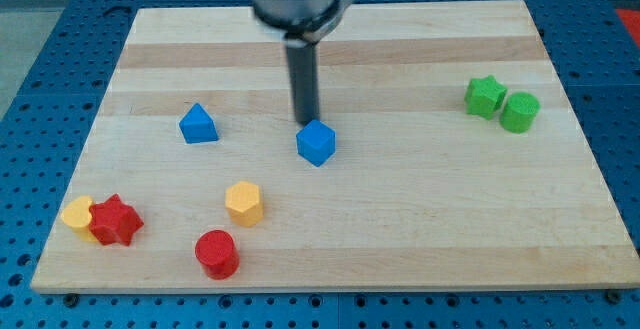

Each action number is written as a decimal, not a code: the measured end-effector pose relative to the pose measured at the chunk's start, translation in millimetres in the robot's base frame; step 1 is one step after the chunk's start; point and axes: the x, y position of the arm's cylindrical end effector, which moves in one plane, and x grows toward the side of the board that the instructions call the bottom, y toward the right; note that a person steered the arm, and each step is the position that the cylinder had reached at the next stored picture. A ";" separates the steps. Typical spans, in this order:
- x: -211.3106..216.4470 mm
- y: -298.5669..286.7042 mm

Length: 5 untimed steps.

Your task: Slide the blue cube closer to the green star

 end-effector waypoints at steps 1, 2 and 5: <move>-41.9 31.8; -43.0 36.1; -30.8 -62.7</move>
